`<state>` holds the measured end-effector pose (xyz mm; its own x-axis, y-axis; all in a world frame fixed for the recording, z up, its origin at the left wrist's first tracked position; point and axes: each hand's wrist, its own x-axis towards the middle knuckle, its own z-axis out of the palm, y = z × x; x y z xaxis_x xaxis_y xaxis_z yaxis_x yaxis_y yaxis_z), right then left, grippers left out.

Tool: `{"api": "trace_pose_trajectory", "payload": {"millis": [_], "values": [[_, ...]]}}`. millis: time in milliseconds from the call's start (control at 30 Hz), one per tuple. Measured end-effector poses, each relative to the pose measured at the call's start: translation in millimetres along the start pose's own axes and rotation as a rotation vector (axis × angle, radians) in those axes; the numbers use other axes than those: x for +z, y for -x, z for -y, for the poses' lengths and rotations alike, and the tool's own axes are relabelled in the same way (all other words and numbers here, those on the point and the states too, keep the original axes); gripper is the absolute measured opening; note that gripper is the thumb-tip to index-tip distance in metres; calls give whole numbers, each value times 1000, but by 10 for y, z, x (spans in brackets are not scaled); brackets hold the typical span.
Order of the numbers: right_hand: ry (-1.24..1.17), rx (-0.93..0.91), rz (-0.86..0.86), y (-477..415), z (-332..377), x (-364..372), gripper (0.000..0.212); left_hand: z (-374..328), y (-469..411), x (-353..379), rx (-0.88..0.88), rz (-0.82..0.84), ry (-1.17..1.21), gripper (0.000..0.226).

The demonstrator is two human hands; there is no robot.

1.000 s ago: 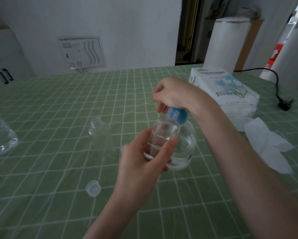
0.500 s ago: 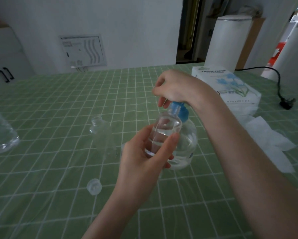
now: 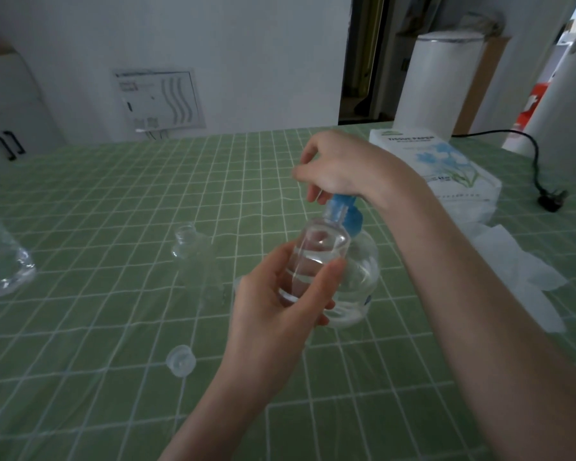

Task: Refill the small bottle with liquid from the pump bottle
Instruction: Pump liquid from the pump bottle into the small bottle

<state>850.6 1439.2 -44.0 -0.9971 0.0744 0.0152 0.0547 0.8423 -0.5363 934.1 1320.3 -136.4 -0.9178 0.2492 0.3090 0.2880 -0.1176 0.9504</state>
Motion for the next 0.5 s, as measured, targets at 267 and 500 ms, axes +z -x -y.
{"api": "trace_pose_trajectory", "payload": {"millis": [267, 500], "values": [[6, 9, 44, 1, -2, 41, 28, -12, -2, 1, -2, -1, -11, 16], [-18, 20, 43, 4, -37, 86, 28, 6, 4, 4, -7, -9, -19, 15]]}}
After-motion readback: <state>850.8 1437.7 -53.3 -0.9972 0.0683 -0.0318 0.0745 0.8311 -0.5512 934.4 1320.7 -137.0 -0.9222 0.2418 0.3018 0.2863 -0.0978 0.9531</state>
